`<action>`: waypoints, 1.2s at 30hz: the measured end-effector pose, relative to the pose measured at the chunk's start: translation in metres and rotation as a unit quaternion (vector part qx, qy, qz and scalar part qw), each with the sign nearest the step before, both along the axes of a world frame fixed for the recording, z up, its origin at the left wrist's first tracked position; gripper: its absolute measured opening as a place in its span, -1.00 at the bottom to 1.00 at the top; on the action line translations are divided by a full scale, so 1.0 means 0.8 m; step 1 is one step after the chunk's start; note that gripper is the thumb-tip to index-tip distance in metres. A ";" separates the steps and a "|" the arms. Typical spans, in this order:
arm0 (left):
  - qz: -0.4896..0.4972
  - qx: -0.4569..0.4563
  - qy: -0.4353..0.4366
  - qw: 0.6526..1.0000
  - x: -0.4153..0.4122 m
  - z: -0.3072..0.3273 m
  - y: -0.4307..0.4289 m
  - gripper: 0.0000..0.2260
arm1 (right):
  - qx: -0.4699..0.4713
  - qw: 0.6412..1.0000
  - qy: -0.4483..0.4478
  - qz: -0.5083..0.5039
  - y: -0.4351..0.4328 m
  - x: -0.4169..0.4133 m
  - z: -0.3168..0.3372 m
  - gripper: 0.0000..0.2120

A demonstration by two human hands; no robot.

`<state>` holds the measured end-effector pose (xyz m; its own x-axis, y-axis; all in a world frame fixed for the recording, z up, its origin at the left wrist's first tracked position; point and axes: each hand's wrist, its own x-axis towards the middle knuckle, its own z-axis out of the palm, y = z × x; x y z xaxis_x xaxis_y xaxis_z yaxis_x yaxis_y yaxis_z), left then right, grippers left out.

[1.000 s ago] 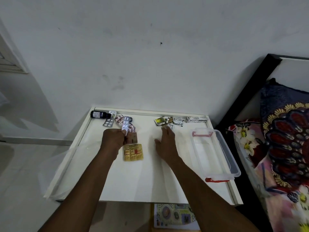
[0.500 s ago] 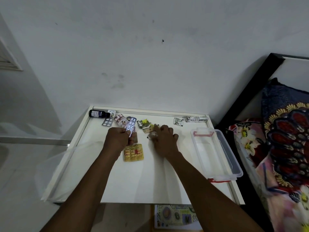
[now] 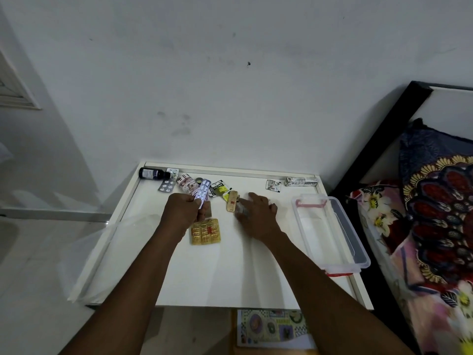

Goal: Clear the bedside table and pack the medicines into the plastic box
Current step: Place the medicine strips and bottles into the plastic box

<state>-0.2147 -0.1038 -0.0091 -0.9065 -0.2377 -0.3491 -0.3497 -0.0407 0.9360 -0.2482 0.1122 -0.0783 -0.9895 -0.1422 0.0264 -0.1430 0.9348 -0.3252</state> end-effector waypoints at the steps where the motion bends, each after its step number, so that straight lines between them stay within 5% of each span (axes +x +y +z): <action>1: 0.000 0.000 0.000 1.000 0.000 -0.001 -0.001 -0.76 | -0.009 1.000 0.004 -0.009 -0.004 -0.001 0.000 -0.64; 11: 0.006 -0.028 -0.007 1.000 -0.002 -0.004 -0.007 -0.86 | -0.111 0.992 0.011 -0.058 -0.013 -0.011 0.013 -0.66; 17: 0.005 -0.010 -0.003 1.000 -0.002 -0.001 -0.002 -0.79 | 0.009 0.995 0.037 -0.093 -0.049 -0.012 0.021 -0.58; 24: 0.008 0.017 -0.011 1.000 -0.001 -0.004 -0.007 -0.86 | -0.281 0.939 0.042 -0.192 -0.058 -0.007 0.055 -0.82; 30: -0.007 0.183 -0.042 0.982 0.008 0.016 0.007 -0.87 | -0.500 0.854 0.044 -0.138 -0.055 0.046 0.133 -0.82; 36: -0.075 0.207 -0.031 0.975 0.023 0.021 0.019 -0.78 | -0.316 0.934 0.128 -0.107 -0.043 0.113 0.104 -0.82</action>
<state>-0.1967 -0.0886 0.0073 -0.8945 0.0684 -0.4419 -0.4358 -0.3549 0.8272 -0.1579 0.0775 0.0049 -0.9430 0.1822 0.2785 -0.1243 0.5834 -0.8026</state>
